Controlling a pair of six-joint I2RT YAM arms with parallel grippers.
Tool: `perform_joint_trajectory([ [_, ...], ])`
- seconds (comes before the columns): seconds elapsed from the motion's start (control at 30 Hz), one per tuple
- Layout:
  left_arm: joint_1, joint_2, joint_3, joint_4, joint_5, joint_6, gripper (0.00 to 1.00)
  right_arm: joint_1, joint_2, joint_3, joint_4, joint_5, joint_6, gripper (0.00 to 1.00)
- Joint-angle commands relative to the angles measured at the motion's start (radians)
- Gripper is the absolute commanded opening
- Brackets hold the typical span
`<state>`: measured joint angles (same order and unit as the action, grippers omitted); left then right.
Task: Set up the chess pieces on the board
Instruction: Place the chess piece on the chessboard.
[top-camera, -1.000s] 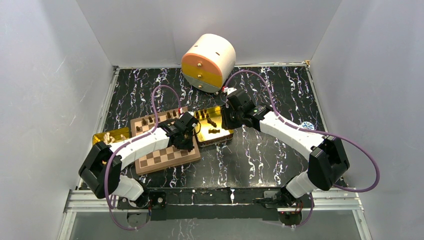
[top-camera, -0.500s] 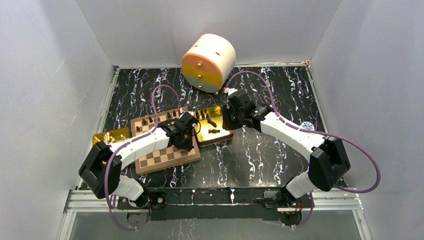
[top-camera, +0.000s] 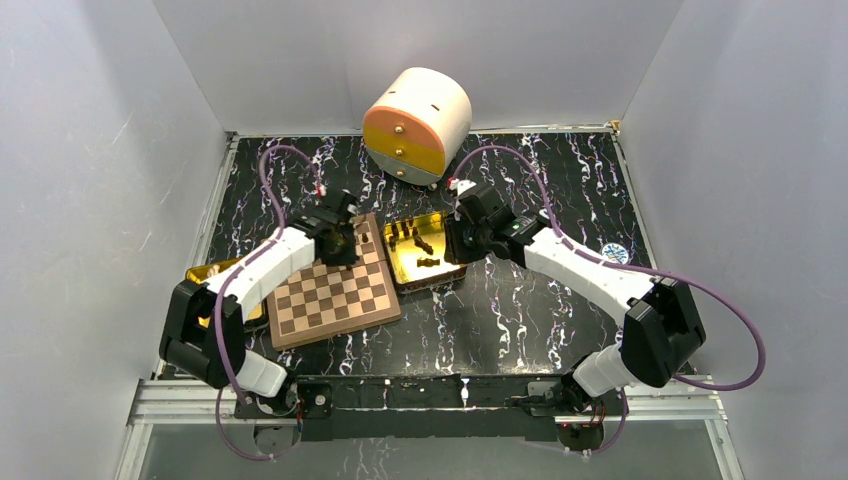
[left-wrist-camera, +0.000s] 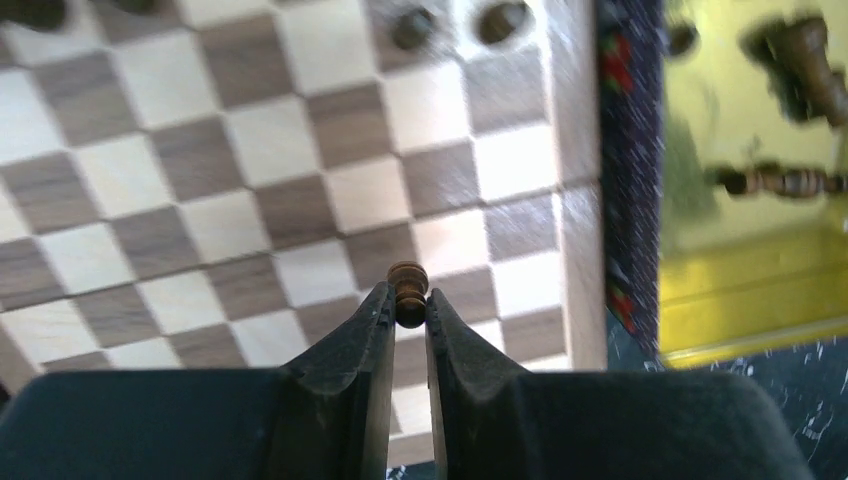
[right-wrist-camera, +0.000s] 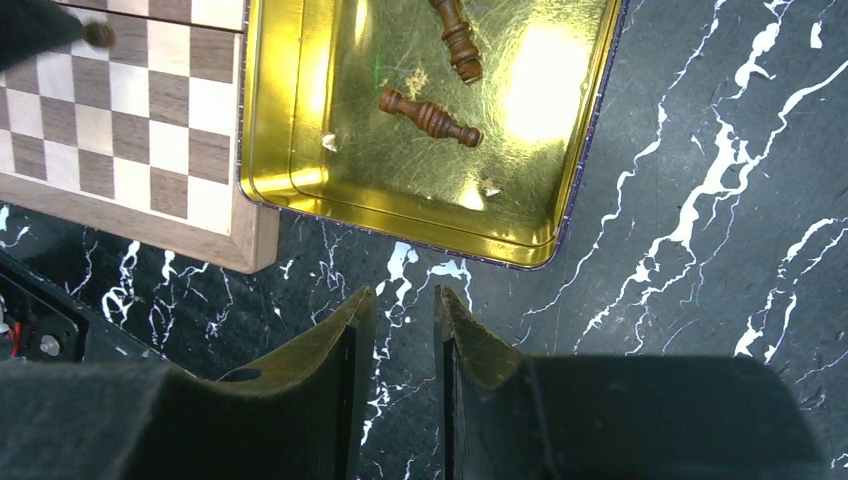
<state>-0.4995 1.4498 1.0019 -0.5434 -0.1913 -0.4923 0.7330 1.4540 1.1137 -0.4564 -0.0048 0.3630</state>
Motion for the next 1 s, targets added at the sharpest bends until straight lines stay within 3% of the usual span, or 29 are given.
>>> perform_joint_trajectory([
  [0.0, 0.143, -0.02, 0.072, -0.044, 0.019, 0.079, 0.13, -0.004, -0.057, -0.003, 0.042, -0.022, -0.006, 0.36],
  [0.23, 0.34, 0.009, 0.13, -0.065, 0.016, 0.129, 0.13, -0.004, -0.068, -0.017, 0.062, -0.04, -0.006, 0.36],
  [0.4, 0.422, 0.044, 0.15, -0.062, 0.01, 0.147, 0.13, -0.004, -0.069, -0.02, 0.069, -0.053, -0.007, 0.36],
  [0.97, 0.554, 0.121, 0.113, -0.006, 0.038, 0.207, 0.13, -0.005, -0.046, -0.01, 0.077, -0.062, -0.015, 0.36],
])
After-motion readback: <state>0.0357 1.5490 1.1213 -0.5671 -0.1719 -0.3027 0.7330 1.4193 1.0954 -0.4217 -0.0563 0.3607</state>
